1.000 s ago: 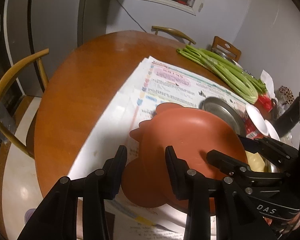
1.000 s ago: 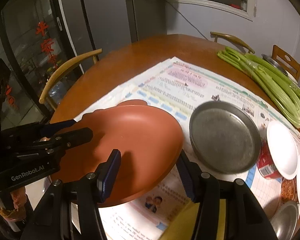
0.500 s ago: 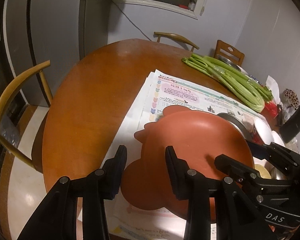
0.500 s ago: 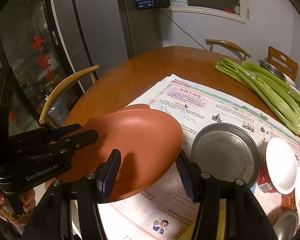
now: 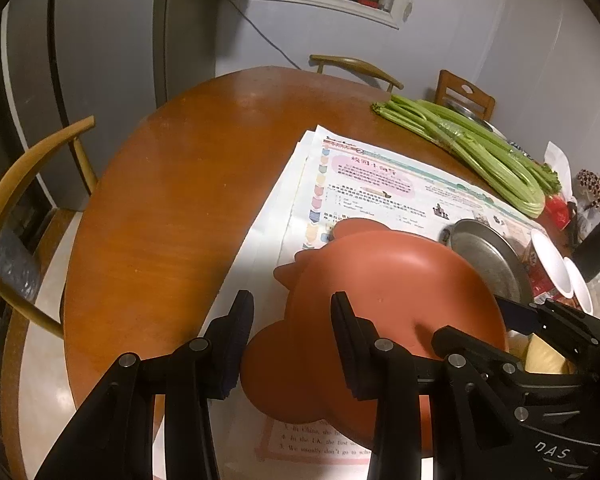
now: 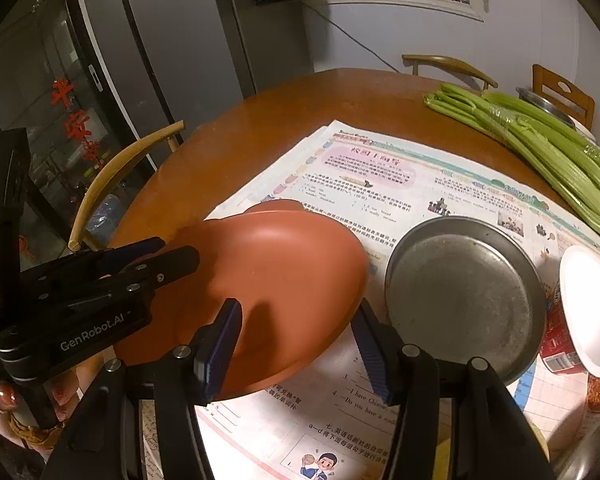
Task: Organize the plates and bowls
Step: 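Carry the orange plate with the left gripper away from the yellow plate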
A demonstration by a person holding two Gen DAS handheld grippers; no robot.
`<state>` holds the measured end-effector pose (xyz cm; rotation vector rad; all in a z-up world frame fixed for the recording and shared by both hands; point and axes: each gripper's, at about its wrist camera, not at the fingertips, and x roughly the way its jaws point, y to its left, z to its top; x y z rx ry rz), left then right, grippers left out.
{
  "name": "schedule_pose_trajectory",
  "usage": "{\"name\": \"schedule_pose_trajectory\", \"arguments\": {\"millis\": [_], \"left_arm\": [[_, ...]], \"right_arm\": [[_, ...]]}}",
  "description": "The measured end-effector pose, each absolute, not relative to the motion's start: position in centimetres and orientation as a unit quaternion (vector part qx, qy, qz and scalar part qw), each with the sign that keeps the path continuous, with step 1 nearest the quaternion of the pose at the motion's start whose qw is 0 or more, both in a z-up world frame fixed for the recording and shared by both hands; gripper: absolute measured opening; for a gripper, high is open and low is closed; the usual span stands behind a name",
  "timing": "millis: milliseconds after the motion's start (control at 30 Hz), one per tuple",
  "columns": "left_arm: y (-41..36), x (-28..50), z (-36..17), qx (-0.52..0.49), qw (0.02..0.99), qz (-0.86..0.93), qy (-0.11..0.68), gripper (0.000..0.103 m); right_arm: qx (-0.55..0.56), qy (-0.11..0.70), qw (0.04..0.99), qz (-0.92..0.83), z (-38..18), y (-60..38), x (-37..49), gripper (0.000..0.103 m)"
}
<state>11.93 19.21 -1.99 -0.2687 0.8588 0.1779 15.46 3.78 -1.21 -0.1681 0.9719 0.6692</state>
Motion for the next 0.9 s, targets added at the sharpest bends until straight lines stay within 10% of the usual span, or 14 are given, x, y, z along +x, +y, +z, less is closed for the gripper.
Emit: {"name": "schedule_pose_trajectory", "arguments": {"millis": [900], "left_arm": [[18.3, 12.6, -4.4, -0.106, 0.888, 0.095, 0.437, 0.045]], "right_arm": [[-0.075, 0.487, 0.813, 0.311, -3.7, 3.6, 15.3, 0.057]]}}
